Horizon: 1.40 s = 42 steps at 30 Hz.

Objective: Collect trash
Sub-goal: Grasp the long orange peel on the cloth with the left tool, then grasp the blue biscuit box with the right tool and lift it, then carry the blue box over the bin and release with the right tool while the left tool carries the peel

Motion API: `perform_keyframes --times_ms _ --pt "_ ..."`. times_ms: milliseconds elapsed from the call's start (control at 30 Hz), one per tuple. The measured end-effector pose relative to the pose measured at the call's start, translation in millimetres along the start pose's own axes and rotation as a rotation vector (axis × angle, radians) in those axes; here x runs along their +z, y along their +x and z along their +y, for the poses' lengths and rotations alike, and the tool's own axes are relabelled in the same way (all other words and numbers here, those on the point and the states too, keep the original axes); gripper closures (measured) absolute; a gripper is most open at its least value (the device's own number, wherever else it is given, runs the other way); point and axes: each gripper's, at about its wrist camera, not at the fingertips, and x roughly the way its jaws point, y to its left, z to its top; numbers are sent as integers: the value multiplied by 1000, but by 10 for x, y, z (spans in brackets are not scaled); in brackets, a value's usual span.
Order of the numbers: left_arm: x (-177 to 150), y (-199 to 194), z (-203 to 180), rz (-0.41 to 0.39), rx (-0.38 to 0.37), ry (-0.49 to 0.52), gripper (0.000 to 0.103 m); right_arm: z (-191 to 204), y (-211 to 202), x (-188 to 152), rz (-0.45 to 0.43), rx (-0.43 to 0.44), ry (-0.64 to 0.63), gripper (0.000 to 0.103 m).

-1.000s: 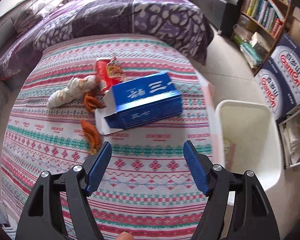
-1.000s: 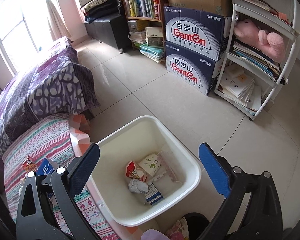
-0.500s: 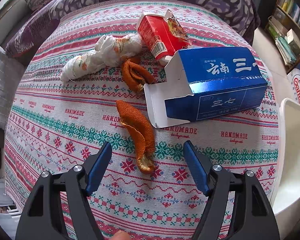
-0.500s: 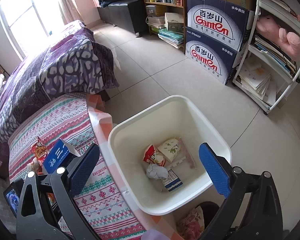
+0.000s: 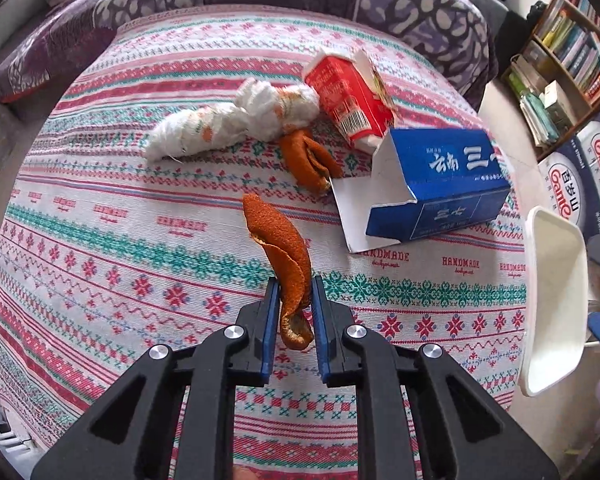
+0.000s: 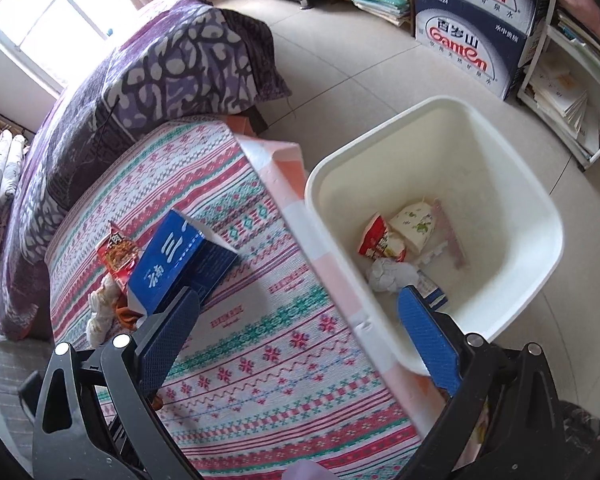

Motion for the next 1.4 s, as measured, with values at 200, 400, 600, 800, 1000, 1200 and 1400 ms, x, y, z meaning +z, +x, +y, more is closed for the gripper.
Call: perform_keyframes --times_ms 200,400,600,800,1000,1200,1400 --pt "28 -683 294 -119 -35 -42 87 502 330 -51 37 37 170 8" --pt "53 -1168 633 -229 -30 -92 87 951 698 -5 43 -29 287 8" --pt "143 -1203 818 -226 -50 -139 87 1083 1013 52 37 -157 301 8" --pt "144 -1193 943 -218 -55 -163 86 1009 1138 -43 70 -163 289 6" --pt "133 -1216 1049 -228 -47 -195 86 996 980 -245 12 -91 140 27" --pt "131 -1228 1136 -246 -29 -228 86 1039 700 -418 10 66 -43 49" --pt "141 -1327 1185 -318 -6 -253 86 1343 129 -528 -138 161 -301 49"
